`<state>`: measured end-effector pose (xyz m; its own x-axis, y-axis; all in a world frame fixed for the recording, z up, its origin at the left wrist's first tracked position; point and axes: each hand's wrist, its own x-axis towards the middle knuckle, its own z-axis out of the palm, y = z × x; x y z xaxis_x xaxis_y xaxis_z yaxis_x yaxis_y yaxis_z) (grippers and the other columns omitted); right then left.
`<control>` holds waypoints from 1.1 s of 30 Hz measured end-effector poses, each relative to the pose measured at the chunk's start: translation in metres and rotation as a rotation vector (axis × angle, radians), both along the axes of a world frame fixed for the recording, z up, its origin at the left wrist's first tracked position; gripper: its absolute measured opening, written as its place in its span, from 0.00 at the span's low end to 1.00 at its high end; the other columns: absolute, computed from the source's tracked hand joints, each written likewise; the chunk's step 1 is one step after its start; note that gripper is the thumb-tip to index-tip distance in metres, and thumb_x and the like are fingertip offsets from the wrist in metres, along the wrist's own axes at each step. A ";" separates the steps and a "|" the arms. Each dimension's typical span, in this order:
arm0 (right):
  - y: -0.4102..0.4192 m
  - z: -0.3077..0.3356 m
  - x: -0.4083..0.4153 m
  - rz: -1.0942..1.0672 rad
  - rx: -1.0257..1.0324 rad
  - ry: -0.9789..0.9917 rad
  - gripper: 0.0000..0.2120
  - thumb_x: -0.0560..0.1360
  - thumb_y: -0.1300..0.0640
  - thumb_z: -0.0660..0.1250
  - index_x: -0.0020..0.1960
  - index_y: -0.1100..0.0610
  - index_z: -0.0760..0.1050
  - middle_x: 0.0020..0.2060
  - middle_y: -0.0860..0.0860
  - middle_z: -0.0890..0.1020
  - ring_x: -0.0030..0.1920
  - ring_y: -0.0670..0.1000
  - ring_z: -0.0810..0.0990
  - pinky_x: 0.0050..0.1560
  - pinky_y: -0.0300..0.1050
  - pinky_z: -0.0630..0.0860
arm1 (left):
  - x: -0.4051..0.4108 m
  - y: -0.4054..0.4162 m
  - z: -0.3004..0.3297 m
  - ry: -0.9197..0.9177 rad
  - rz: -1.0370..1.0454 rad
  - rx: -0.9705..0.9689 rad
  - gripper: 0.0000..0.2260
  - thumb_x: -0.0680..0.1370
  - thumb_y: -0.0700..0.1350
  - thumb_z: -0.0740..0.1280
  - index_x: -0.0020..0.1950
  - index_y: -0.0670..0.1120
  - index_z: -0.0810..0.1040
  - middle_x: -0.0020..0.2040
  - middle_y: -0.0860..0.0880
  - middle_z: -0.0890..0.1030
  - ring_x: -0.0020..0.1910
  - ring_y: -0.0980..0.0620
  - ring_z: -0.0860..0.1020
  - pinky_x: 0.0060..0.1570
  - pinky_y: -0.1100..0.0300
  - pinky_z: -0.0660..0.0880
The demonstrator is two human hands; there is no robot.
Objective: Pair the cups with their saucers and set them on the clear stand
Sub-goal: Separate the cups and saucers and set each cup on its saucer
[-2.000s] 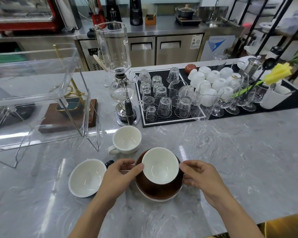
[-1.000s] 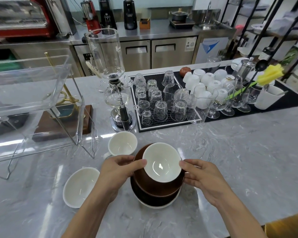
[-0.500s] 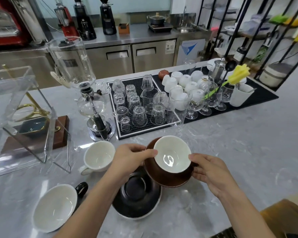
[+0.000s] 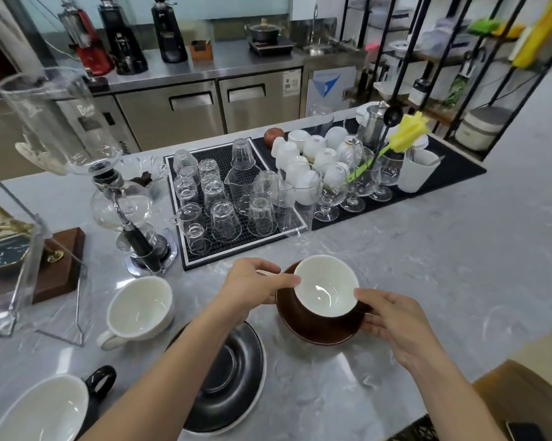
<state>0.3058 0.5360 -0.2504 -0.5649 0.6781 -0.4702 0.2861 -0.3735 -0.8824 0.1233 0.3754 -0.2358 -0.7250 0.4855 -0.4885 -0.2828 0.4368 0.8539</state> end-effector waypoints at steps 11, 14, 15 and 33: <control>0.014 -0.024 -0.007 0.001 0.023 -0.049 0.21 0.65 0.53 0.79 0.54 0.62 0.81 0.46 0.61 0.86 0.48 0.63 0.85 0.53 0.61 0.82 | -0.013 0.017 -0.016 -0.007 -0.032 -0.049 0.17 0.68 0.39 0.81 0.53 0.39 0.80 0.37 0.43 0.83 0.31 0.51 0.82 0.42 0.54 0.84; 0.016 -0.029 -0.008 0.000 0.016 -0.061 0.24 0.64 0.52 0.80 0.55 0.62 0.80 0.47 0.62 0.86 0.48 0.65 0.85 0.50 0.59 0.83 | -0.015 0.017 -0.021 -0.008 -0.045 -0.053 0.17 0.68 0.39 0.81 0.53 0.39 0.80 0.37 0.42 0.85 0.33 0.48 0.83 0.48 0.50 0.85; 0.017 -0.030 -0.008 0.002 0.013 -0.066 0.24 0.65 0.53 0.80 0.56 0.62 0.79 0.46 0.62 0.86 0.48 0.65 0.85 0.49 0.58 0.84 | -0.015 0.017 -0.022 -0.008 -0.049 -0.057 0.17 0.67 0.39 0.81 0.53 0.39 0.80 0.39 0.41 0.86 0.34 0.47 0.84 0.50 0.47 0.84; -0.005 -0.008 0.000 -0.066 0.311 -0.115 0.11 0.72 0.55 0.75 0.52 0.58 0.81 0.48 0.55 0.84 0.43 0.51 0.81 0.41 0.45 0.78 | 0.008 -0.009 -0.016 0.162 0.053 -0.035 0.09 0.71 0.51 0.76 0.47 0.49 0.83 0.46 0.50 0.85 0.48 0.50 0.83 0.57 0.48 0.81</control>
<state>0.3061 0.5310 -0.2580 -0.4700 0.8325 -0.2934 0.3743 -0.1131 -0.9204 0.1314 0.3661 -0.2517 -0.8201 0.4288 -0.3789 -0.1659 0.4556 0.8746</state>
